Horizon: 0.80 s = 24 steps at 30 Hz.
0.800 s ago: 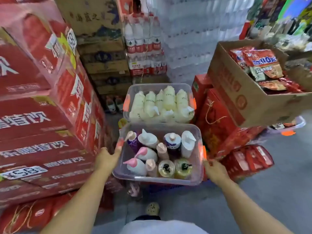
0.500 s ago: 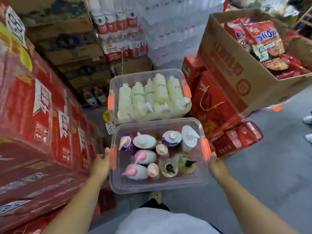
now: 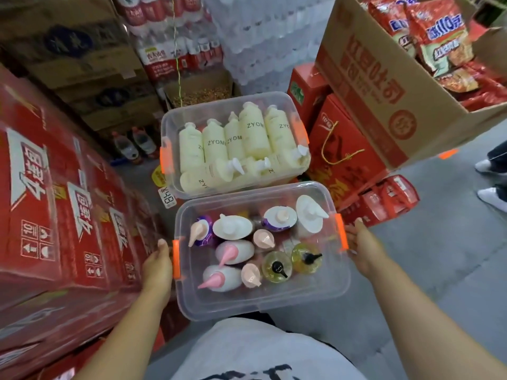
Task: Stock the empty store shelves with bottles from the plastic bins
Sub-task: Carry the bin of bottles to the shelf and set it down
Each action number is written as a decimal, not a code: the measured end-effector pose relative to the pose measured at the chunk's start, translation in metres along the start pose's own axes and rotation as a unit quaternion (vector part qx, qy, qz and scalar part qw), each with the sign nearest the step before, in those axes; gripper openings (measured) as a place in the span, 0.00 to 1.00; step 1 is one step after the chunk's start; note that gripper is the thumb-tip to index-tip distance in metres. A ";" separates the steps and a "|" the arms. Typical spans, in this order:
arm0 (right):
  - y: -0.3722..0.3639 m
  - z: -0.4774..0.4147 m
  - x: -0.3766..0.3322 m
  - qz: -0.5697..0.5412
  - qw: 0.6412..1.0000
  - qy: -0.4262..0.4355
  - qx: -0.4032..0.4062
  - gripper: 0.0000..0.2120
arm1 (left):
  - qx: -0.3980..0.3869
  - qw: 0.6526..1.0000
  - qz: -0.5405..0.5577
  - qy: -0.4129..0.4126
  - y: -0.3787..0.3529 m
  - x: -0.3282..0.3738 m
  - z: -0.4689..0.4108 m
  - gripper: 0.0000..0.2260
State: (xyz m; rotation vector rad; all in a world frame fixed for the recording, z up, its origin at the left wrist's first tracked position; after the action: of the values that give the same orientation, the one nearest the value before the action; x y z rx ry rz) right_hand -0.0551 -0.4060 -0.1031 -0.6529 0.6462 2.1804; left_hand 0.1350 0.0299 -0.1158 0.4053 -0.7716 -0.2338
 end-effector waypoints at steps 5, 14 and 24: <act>-0.011 0.002 -0.007 0.063 0.997 0.037 0.029 0.25 | -0.042 0.998 -0.034 0.031 -0.005 0.007 -0.009 0.27; -0.015 0.029 -0.005 0.162 0.972 0.124 0.116 0.28 | -0.067 0.996 -0.039 0.047 -0.006 0.002 -0.017 0.34; 0.015 0.062 0.057 0.102 0.987 0.056 0.108 0.31 | -0.054 0.996 -0.064 0.012 0.003 -0.005 0.022 0.36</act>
State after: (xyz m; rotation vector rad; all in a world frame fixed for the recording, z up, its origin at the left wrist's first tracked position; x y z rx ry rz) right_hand -0.1154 -0.3470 -0.0895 -0.6209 1.0326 2.2288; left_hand 0.1159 0.0281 -0.1037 0.3547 -0.7073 -0.3874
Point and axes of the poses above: each hand's wrist, its own z-axis away from the middle knuckle, its own y-axis out of the back of the hand, x = y × z, the point moved 5 cm from there along -z, towards the middle knuckle, and after that the axes turned 1 degree about y, right-handed, at the moved point
